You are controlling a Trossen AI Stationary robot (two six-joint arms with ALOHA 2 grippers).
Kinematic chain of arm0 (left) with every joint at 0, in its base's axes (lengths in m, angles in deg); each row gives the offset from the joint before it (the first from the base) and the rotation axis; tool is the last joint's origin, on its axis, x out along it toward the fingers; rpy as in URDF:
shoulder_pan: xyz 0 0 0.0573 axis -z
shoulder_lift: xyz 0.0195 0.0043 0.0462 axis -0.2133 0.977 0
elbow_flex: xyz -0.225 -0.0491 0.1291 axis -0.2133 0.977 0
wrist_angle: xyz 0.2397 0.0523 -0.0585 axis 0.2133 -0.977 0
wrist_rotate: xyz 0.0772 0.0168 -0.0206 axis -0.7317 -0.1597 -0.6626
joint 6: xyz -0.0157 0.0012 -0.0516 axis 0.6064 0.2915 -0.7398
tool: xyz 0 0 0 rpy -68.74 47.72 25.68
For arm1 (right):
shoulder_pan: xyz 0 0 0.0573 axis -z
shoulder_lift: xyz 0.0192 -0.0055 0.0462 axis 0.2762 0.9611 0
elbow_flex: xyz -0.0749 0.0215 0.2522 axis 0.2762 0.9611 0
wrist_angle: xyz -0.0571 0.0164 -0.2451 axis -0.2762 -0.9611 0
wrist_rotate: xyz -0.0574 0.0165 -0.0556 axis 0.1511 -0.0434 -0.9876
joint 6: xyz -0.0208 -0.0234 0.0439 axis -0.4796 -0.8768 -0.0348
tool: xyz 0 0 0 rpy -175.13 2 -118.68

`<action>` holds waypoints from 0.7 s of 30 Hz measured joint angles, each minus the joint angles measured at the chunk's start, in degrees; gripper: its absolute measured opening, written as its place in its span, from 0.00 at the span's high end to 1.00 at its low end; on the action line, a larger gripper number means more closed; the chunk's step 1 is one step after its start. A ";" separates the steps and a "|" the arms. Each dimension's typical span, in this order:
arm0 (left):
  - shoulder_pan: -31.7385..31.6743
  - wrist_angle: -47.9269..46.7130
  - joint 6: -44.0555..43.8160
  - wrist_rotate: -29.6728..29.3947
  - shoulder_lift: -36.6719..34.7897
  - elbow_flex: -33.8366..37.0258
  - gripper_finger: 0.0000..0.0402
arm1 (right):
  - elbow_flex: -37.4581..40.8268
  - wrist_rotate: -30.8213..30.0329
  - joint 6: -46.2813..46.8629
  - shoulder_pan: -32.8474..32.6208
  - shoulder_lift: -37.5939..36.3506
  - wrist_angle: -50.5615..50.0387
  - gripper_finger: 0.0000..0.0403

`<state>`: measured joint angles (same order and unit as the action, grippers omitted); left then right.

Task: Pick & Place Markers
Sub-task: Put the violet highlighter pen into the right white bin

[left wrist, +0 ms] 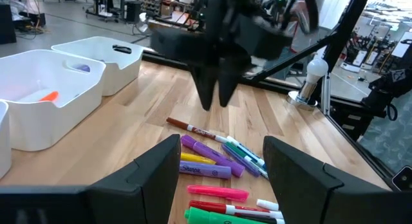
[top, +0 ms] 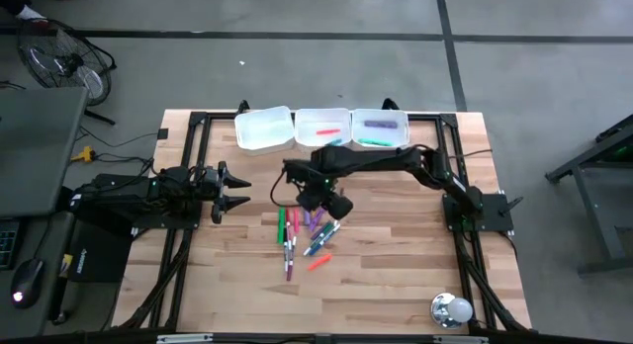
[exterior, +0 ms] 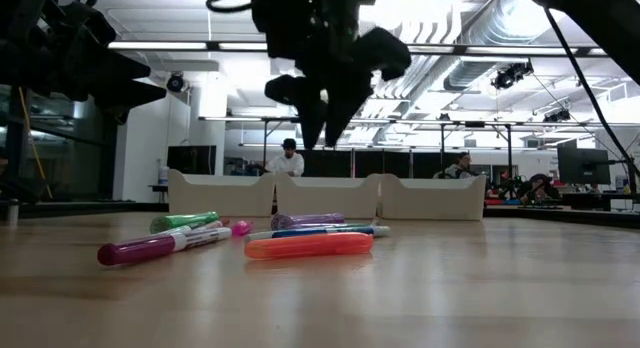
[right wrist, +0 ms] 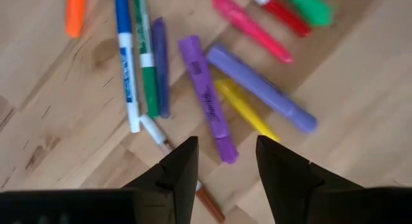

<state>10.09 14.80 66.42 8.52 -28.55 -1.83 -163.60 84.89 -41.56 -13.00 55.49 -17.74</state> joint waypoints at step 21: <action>-0.02 -0.02 0.01 0.00 0.00 0.00 0.45 | 14.71 -4.38 0.48 -1.97 0.05 15.93 0.64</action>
<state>10.07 14.78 66.42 8.52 -28.55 -1.83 -148.89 80.51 -41.08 -14.97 55.54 -1.81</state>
